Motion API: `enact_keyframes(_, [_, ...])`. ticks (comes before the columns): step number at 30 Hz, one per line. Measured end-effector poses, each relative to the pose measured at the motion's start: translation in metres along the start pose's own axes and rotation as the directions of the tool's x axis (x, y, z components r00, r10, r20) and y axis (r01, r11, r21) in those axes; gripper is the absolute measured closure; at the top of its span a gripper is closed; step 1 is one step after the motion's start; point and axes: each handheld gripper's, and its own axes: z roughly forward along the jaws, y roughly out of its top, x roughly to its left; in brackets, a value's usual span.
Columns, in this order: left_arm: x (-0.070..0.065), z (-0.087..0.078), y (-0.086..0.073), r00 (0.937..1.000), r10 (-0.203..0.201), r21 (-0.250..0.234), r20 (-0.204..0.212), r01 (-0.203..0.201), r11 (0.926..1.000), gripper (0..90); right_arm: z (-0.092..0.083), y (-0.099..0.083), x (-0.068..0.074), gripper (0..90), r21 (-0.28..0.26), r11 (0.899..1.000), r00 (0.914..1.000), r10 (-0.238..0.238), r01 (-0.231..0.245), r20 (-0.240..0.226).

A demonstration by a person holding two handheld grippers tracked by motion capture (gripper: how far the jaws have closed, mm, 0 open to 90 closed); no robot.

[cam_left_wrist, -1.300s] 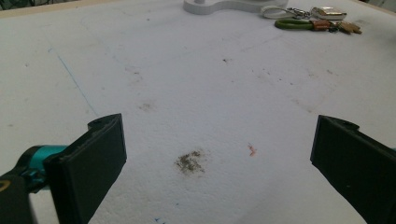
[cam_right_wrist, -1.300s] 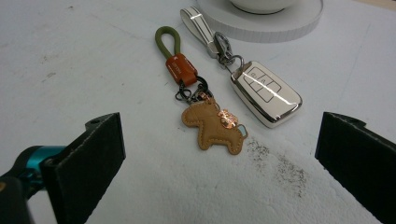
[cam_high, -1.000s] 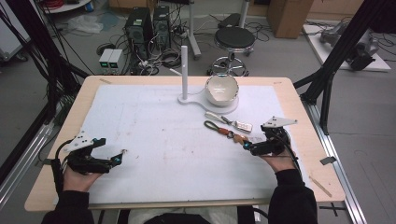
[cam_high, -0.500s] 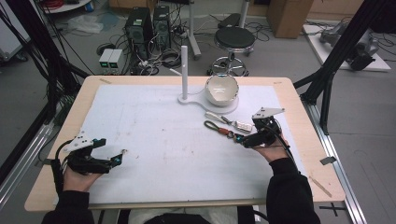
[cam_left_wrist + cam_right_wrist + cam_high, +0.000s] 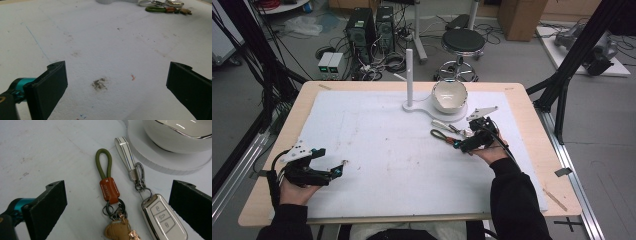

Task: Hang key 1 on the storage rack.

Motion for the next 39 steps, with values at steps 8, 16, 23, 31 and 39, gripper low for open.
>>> enact_keyframes(8, [0.0, 0.0, 0.0, 1.0, -0.001, 0.001, 0.005, 0.001, 1.0, 3.9, 0.019, 0.008, 0.002, 1.9, 0.043, 0.999, 0.9994, -0.016, 0.017, -0.032])
enact_keyframes(16, [0.001, 0.001, 0.0, 0.9999, 0.0, 0.002, 0.013, 0.0, 1.0, 3.9, 0.039, 0.016, -0.002, 1.9, 0.106, 0.993, 0.9976, -0.037, 0.043, -0.058])
enact_keyframes(23, [0.001, 0.001, 0.0, 0.9999, 0.001, 0.001, 0.011, -0.001, 1.0, 3.9, 0.051, 0.016, -0.003, 16.4, 0.162, 0.986, 0.9945, -0.032, 0.048, -0.099])
enact_keyframes(31, [0.0, 0.001, 0.0, 0.9999, 0.003, 0.004, 0.01, -0.003, 1.0, 3.9, 0.056, 0.012, -0.008, 35.1, 0.206, 0.976, 0.9907, -0.036, 0.063, -0.132])
enact_keyframes(39, [0.001, 0.001, 0.0, 0.9999, 0.0, 0.006, 0.015, 0.0, 1.0, 3.9, 0.064, 0.011, -0.004, 54.6, 0.239, 0.965, 0.9913, -0.086, 0.108, -0.099])
